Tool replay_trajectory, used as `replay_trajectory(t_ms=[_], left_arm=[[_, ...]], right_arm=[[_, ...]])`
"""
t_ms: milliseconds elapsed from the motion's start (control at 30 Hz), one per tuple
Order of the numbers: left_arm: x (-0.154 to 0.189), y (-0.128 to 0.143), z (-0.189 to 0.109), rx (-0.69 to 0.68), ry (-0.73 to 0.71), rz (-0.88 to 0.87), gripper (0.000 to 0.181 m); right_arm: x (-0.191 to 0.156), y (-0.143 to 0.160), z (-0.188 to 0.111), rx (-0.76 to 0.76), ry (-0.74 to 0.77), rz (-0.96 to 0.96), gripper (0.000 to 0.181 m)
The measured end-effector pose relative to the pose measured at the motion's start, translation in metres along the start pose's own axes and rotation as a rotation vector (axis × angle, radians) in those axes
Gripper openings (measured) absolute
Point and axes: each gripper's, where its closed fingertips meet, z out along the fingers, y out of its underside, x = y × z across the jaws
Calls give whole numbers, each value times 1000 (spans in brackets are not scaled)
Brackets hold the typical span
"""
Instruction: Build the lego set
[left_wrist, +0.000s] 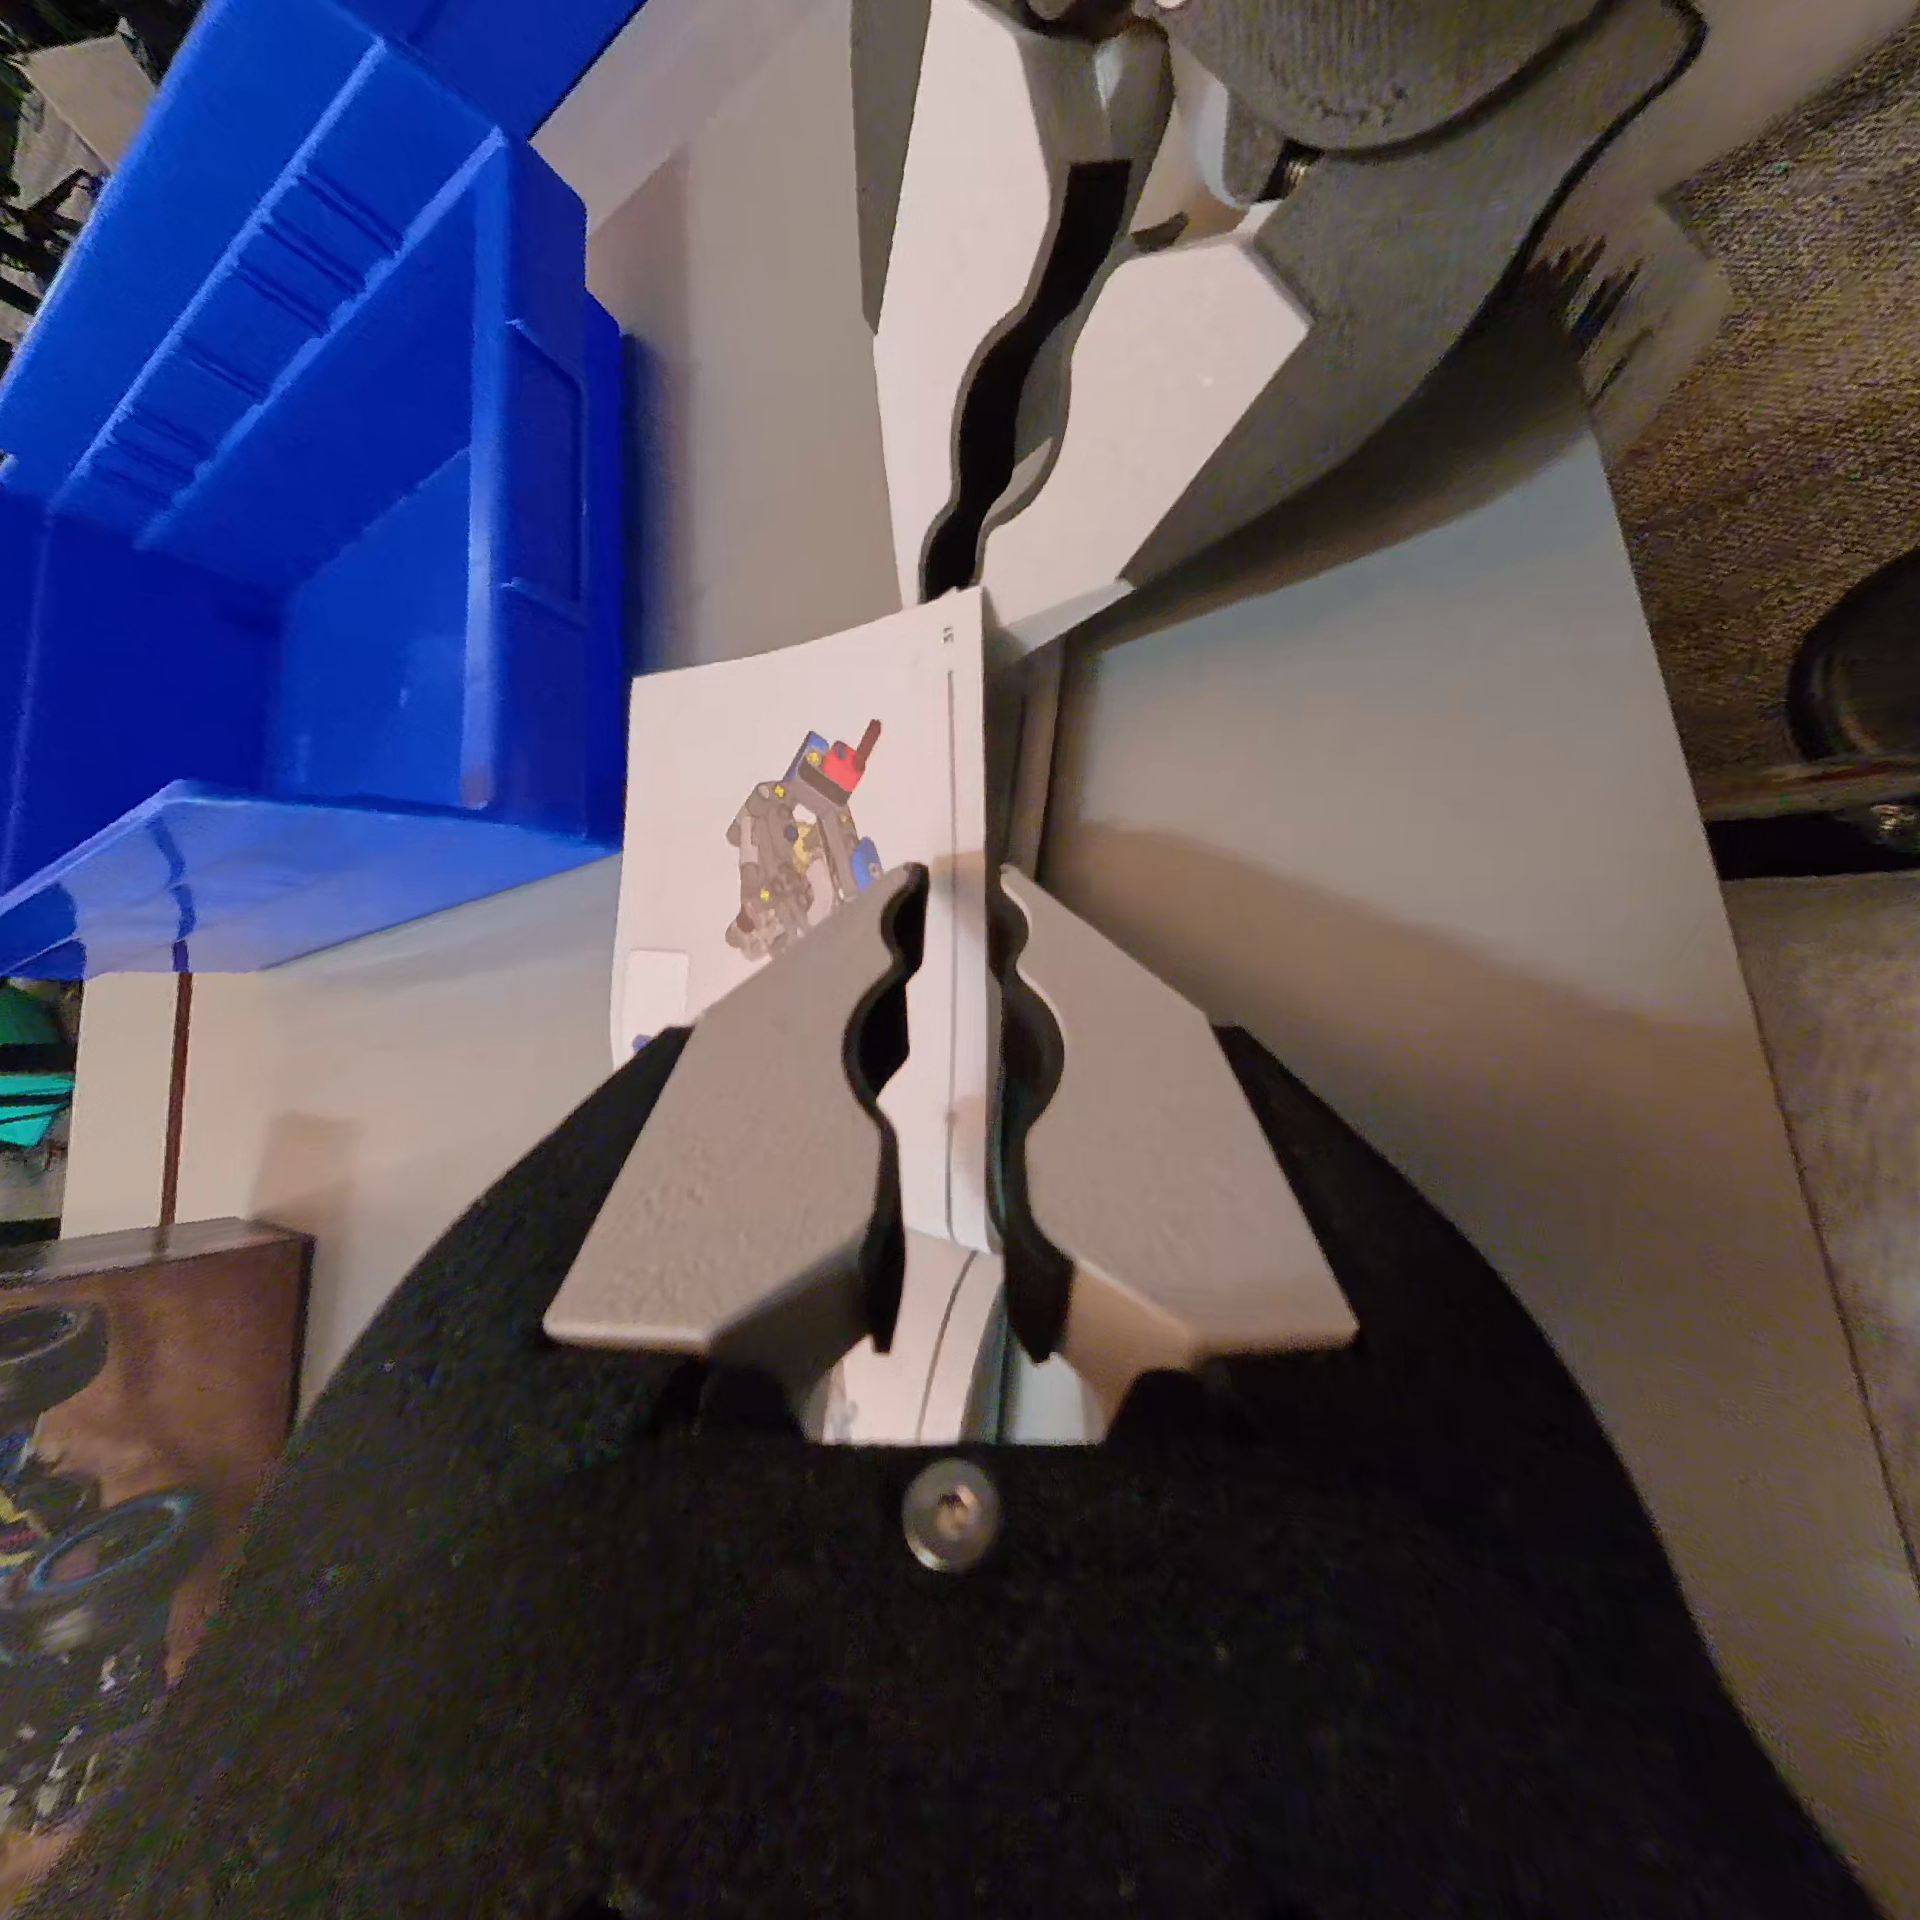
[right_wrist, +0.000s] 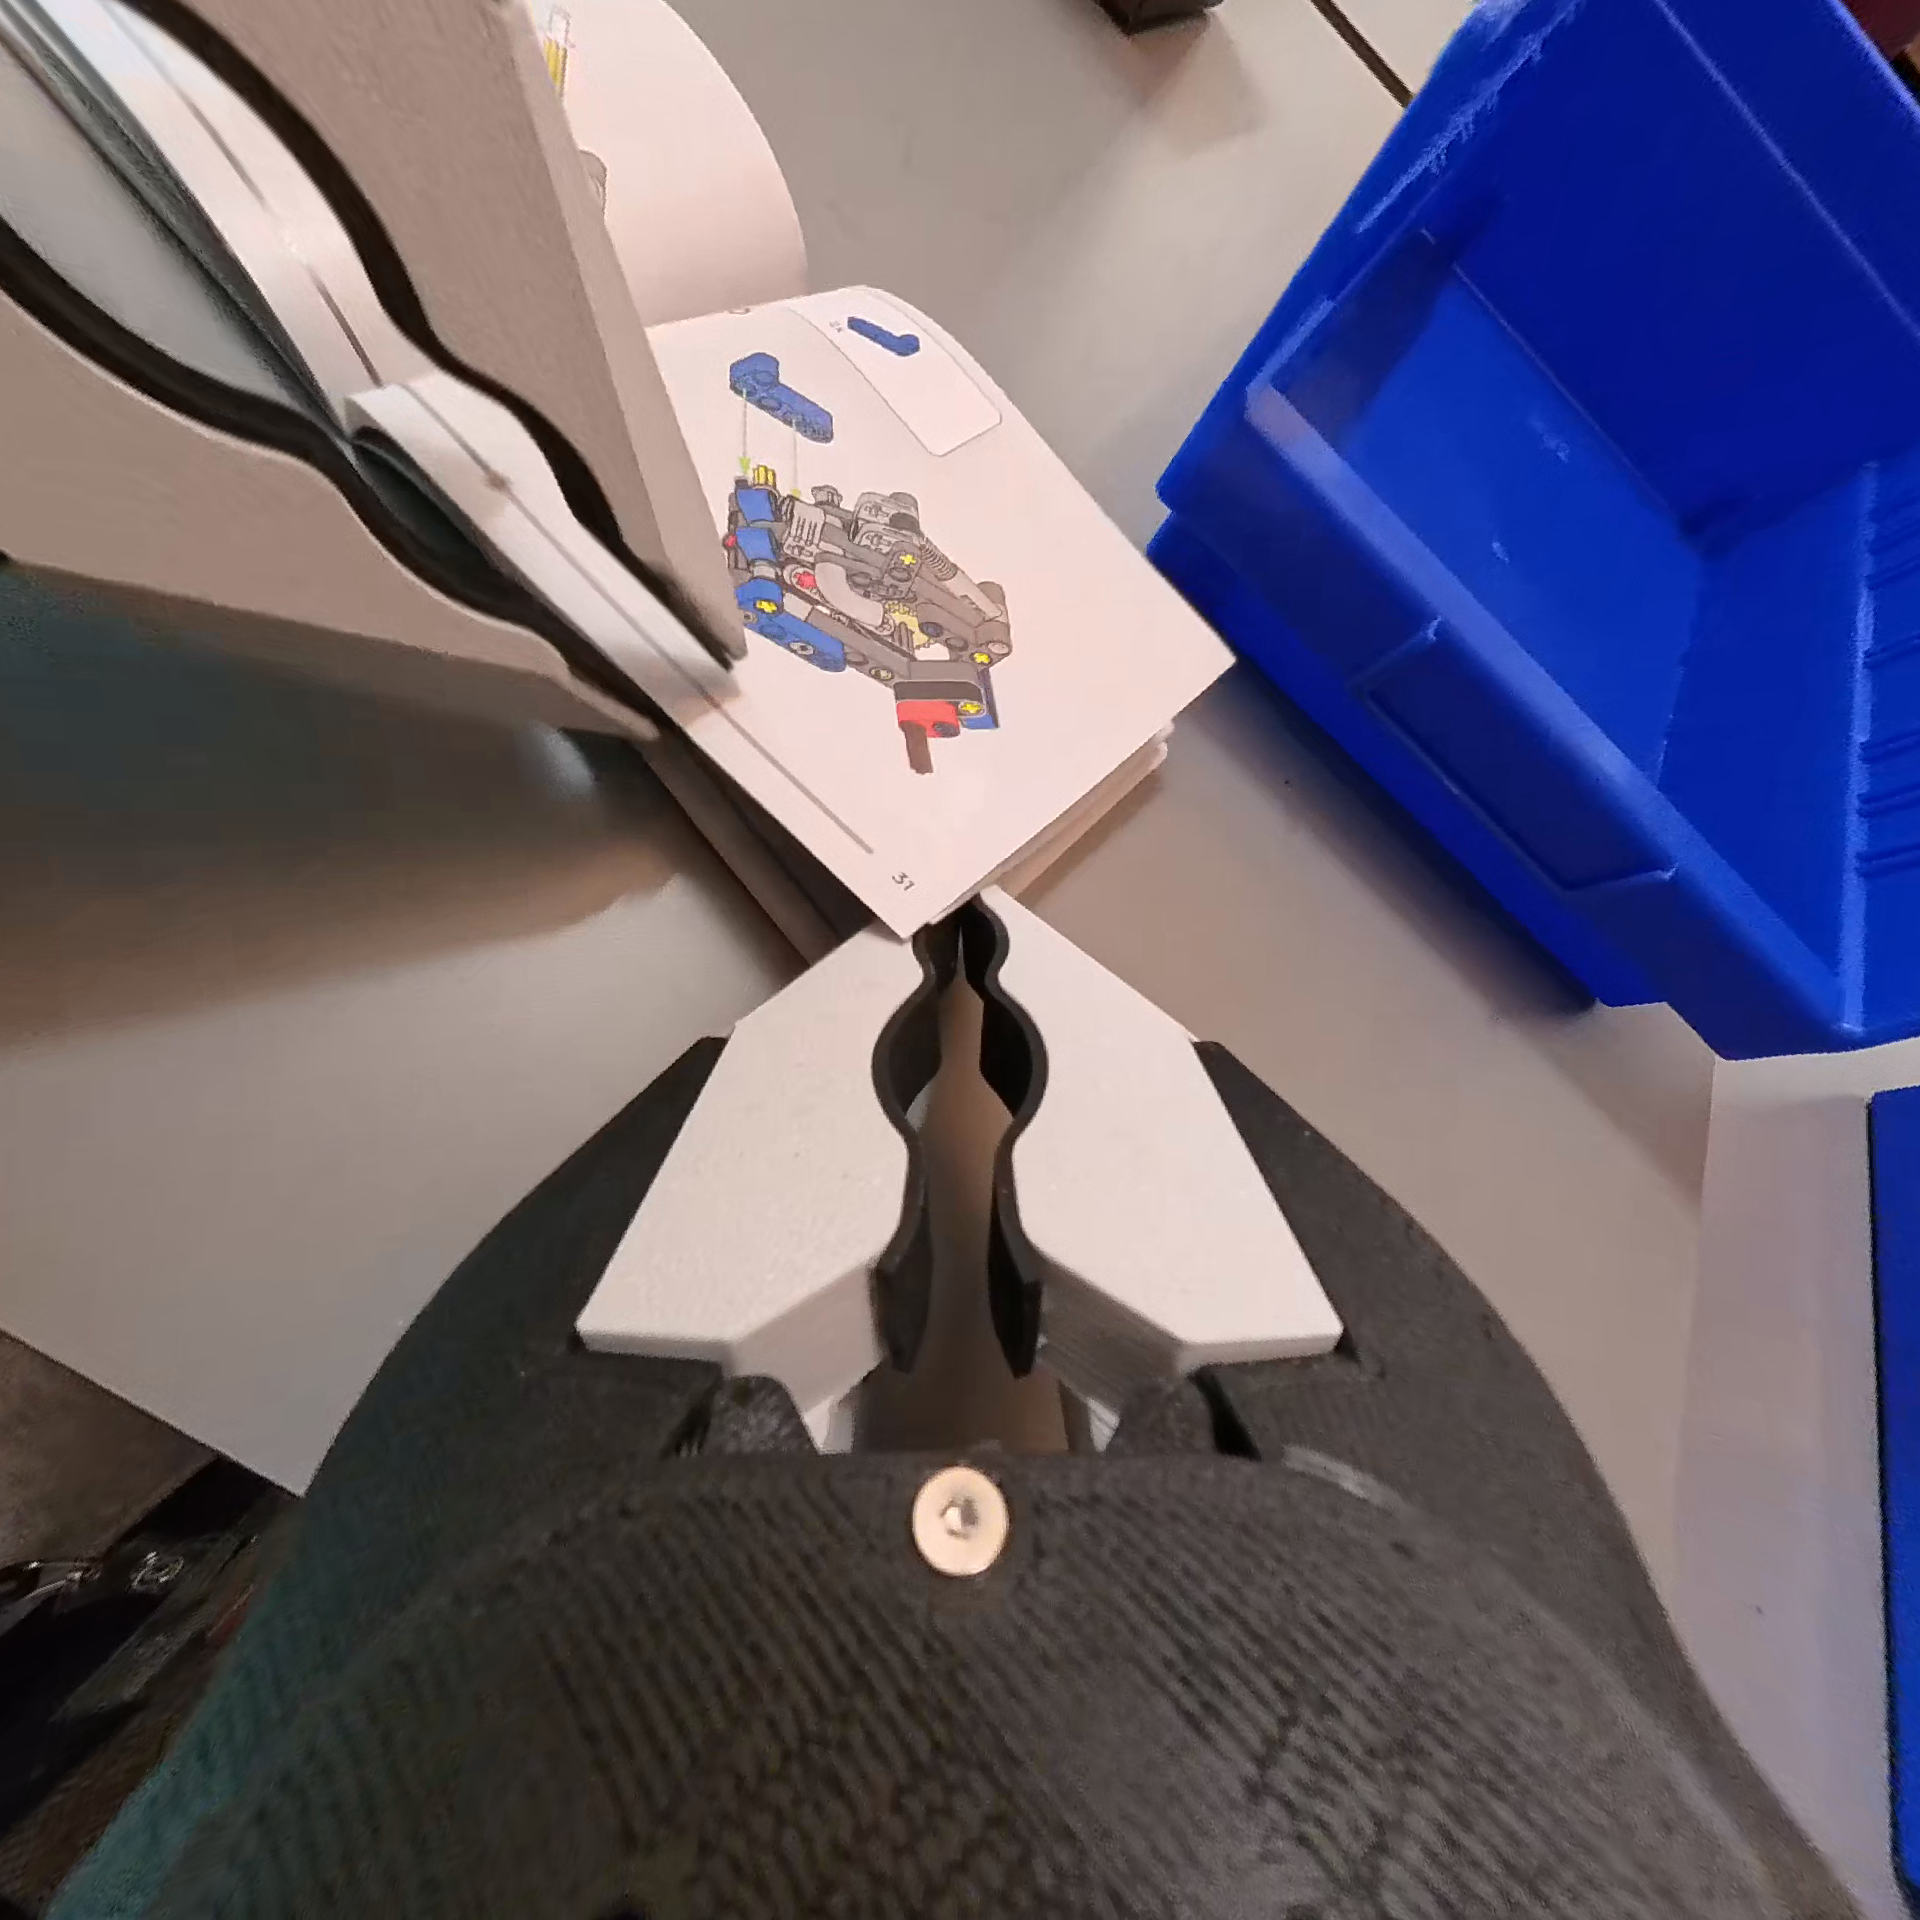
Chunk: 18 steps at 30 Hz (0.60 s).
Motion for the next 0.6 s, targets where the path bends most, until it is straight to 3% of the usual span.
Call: replay_trajectory(t_ms=[600], left_arm=[[-3,9,-10,-16,-17,-37,0]], right_arm=[[-5,-4,1,4,13,-101,0]])
